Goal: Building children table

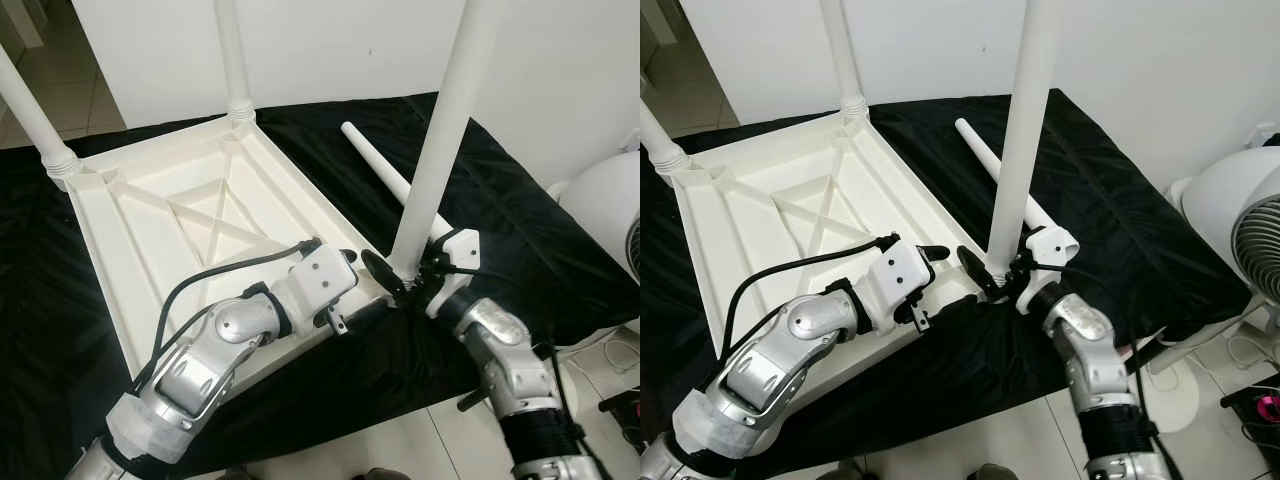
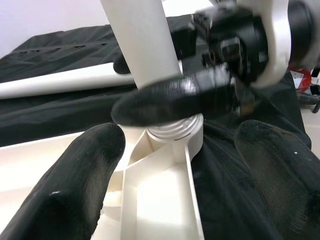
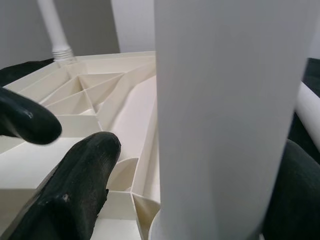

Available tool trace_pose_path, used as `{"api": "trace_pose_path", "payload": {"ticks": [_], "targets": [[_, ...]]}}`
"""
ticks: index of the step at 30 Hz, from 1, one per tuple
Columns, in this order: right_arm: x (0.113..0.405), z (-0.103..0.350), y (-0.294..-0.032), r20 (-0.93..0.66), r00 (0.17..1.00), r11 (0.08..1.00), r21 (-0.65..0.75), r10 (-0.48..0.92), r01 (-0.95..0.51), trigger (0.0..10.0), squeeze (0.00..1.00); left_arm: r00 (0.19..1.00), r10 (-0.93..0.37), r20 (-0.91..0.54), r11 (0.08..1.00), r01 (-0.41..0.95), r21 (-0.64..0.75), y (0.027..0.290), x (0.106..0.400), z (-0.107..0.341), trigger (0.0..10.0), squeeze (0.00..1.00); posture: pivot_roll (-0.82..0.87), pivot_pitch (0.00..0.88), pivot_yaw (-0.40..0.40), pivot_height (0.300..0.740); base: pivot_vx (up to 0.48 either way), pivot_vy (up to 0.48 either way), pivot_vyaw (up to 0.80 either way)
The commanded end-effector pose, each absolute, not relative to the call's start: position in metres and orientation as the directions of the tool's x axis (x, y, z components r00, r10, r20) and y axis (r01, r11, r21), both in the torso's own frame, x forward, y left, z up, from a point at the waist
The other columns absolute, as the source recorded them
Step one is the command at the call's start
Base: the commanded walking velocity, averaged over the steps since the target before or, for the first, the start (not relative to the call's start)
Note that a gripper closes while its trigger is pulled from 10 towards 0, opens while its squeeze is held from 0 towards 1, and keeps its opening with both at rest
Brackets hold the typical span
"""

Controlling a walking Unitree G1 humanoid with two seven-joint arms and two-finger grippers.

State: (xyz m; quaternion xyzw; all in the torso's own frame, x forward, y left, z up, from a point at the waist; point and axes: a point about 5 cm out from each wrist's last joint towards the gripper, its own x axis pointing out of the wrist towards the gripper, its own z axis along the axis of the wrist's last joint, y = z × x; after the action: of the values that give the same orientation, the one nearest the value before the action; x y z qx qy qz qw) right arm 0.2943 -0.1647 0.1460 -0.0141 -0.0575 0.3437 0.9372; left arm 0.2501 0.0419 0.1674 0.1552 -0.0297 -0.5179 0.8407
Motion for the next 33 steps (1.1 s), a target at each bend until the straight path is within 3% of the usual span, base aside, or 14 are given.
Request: {"api": "trace_pose_path", "payload": {"ticks": [1, 12, 29, 30, 31, 32, 33], "targets": [[0.296, 0.148, -0.169, 0.089, 0.748, 0.753, -0.053, 0.658, -0.656, 10.0, 0.0, 0.447, -0.883, -0.143, 0.395, 0.872, 0.289, 0.041, 0.249, 0.163, 10.0, 0.0, -0.08, 0.024, 0.017, 0.74, 0.0, 0.0, 0.0], [0.306, 0.151, -0.182, -0.011, 0.69, 0.682, -0.139, 0.724, -0.718, 10.0, 0.0, 0.488, -0.854, -0.18, 0.431, 0.858, 0.28, 0.042, 0.253, 0.162, 10.0, 0.0, -0.08, 0.023, 0.021, 0.74, 0.0, 0.0, 0.0], [0.327, 0.152, -0.169, -0.063, 0.629, 0.61, -0.187, 0.775, -0.77, 10.0, 0.0, 0.499, -0.841, -0.207, 0.441, 0.855, 0.271, 0.042, 0.256, 0.163, 10.0, 0.0, -0.08, 0.016, 0.034, 0.74, 0.0, 0.0, 0.0], [0.33, 0.152, -0.167, -0.065, 0.624, 0.603, -0.195, 0.779, -0.773, 9.8, 0.0, 0.5, -0.84, -0.21, 0.441, 0.855, 0.272, 0.042, 0.256, 0.163, 10.0, 0.0, -0.08, 0.016, 0.034, 0.74, 0.0, 0.0, 0.0], [0.331, 0.152, -0.166, -0.066, 0.62, 0.599, -0.196, 0.782, -0.776, 7.8, 0.0, 0.502, -0.838, -0.214, 0.443, 0.855, 0.27, 0.042, 0.256, 0.163, 10.0, 0.0, -0.07, 0.013, 0.031, 0.74, 0.0, 0.0, 0.0], [0.332, 0.153, -0.166, -0.066, 0.618, 0.597, -0.196, 0.784, -0.778, 7.8, 0.0, 0.503, -0.837, -0.216, 0.444, 0.855, 0.269, 0.043, 0.256, 0.163, 10.0, 0.0, -0.07, 0.013, 0.031, 0.74, 0.0, 0.0, 0.0], [0.332, 0.153, -0.167, -0.067, 0.615, 0.594, -0.197, 0.785, -0.78, 5.5, 0.0, 0.506, -0.834, -0.221, 0.447, 0.854, 0.266, 0.043, 0.256, 0.163, 10.0, 0.0, -0.07, 0.012, 0.03, 0.74, 0.0, 0.0, 0.0]]}}
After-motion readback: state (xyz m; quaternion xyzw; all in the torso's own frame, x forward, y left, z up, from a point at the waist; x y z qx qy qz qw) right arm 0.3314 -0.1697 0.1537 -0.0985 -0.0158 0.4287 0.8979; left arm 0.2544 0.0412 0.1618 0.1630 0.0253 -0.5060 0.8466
